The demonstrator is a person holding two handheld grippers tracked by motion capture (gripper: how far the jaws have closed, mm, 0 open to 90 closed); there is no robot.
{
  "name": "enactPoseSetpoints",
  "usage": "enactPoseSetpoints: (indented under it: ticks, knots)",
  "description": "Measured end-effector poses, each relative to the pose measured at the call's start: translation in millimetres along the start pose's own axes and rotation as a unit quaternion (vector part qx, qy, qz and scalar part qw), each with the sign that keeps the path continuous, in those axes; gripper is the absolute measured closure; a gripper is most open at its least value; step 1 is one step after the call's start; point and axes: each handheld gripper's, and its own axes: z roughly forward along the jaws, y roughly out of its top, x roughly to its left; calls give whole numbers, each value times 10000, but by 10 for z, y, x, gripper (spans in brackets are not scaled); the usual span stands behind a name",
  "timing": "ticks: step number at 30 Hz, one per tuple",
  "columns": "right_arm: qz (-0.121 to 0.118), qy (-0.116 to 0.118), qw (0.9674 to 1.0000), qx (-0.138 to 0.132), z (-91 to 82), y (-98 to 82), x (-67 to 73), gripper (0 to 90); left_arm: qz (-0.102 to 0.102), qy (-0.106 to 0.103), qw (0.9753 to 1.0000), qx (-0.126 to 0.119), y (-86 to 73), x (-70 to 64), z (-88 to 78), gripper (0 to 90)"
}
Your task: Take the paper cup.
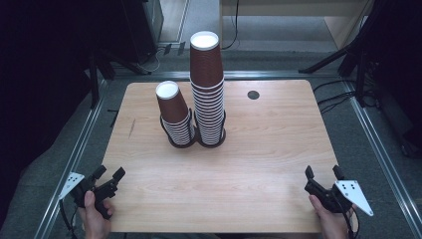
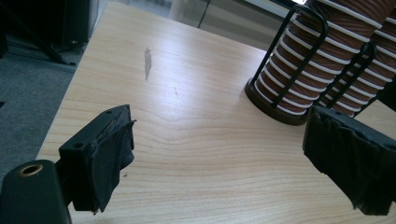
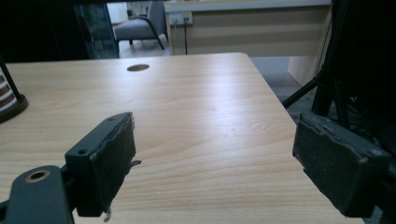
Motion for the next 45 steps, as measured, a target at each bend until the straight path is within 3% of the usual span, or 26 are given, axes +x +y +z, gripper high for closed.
enactPoseSetpoints:
  ticks: [3, 7, 11, 16, 19, 24, 32, 36, 37, 45]
  knots:
    - [-154, 61, 9999, -16, -2, -1, 24, 132, 95, 39, 9999, 55, -1, -21, 17, 91]
    - [-175, 139, 9997, 76, 16, 22, 38, 132, 356, 91, 9992, 129, -15, -86, 34, 91]
    - [-246, 121, 9995, 143, 49, 58, 57, 132, 389, 121, 9990, 179, -13, -91, 46, 91]
    - [-2, 219, 9997, 88, 32, 243, 115, 133, 402, 78, 9990, 177, -16, -91, 42, 91]
    - [-39, 248, 9997, -12, 39, 472, 241, 133, 404, 110, 9989, 220, -19, -101, 51, 91]
    - [-163, 407, 9990, -94, 85, 666, 397, 134, 493, 105, 9983, 276, -24, -121, 55, 91]
    - [-171, 717, 9971, -204, 158, 954, 631, 133, 490, 108, 9983, 285, -18, -117, 71, 91]
    - [-239, 910, 9951, -319, 223, 1107, 809, 133, 522, 115, 9981, 305, -21, -124, 72, 91]
    - [-302, 1010, 9939, -338, 258, 1186, 924, 133, 526, 118, 9981, 306, -21, -125, 72, 91]
    - [-460, 1272, 9900, -399, 368, 1365, 1256, 133, 553, 109, 9979, 313, -20, -128, 77, 91]
